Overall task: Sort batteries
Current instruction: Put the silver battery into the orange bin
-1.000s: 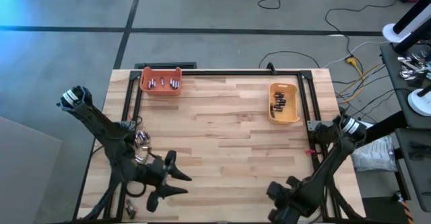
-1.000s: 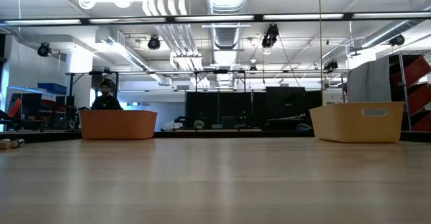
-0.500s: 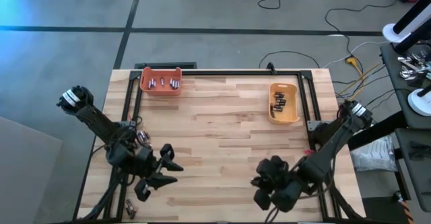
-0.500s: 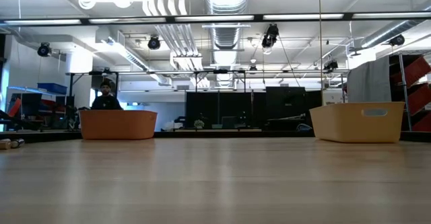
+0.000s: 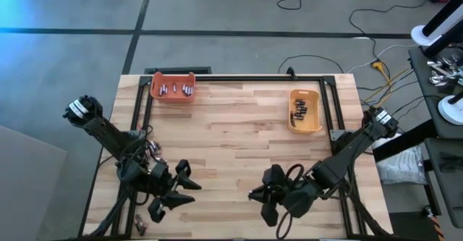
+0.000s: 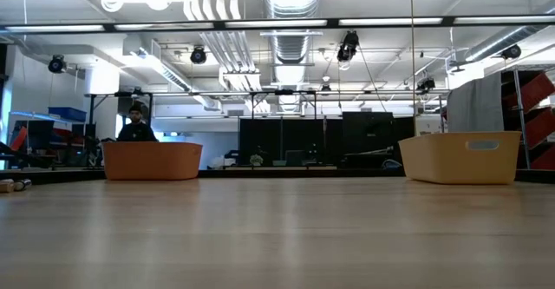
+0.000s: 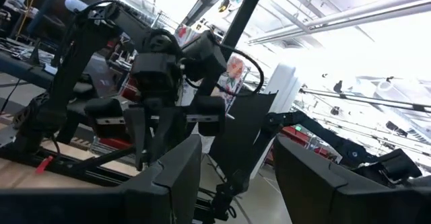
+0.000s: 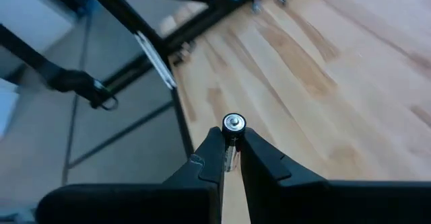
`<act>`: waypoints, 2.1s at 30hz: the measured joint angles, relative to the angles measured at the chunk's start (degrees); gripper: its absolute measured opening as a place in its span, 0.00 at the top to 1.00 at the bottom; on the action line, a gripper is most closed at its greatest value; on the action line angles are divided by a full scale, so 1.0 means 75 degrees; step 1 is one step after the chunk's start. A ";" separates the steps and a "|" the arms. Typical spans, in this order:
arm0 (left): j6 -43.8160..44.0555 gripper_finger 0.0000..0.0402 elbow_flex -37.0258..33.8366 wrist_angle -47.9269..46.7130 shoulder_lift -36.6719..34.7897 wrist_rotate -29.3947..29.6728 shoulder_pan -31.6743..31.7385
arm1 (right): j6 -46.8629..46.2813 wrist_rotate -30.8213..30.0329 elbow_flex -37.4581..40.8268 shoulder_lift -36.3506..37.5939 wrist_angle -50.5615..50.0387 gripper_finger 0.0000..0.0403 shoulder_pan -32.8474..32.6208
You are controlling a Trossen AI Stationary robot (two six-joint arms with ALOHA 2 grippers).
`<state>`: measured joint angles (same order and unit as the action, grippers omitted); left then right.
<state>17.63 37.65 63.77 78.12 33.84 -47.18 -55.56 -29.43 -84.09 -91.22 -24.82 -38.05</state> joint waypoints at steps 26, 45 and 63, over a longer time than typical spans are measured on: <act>0.0998 0.41 0.2050 -0.4795 0.0251 0.1163 0.0356 | 0.0814 -0.0100 -0.0006 0.0003 0.1242 0.94 0.0130; 0.0729 0.42 0.2761 -0.4055 0.1876 0.0601 0.1074 | 0.1155 -0.0097 -0.0006 0.0006 0.1643 0.94 0.0295; 0.1498 0.68 0.3257 -0.4110 0.2358 -0.1252 0.1693 | 0.1153 -0.0091 -0.0006 0.0006 0.1606 0.94 0.0310</act>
<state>28.87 62.08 32.95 95.81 24.45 -34.48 -46.92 -30.11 -84.14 -91.18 -12.78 -35.73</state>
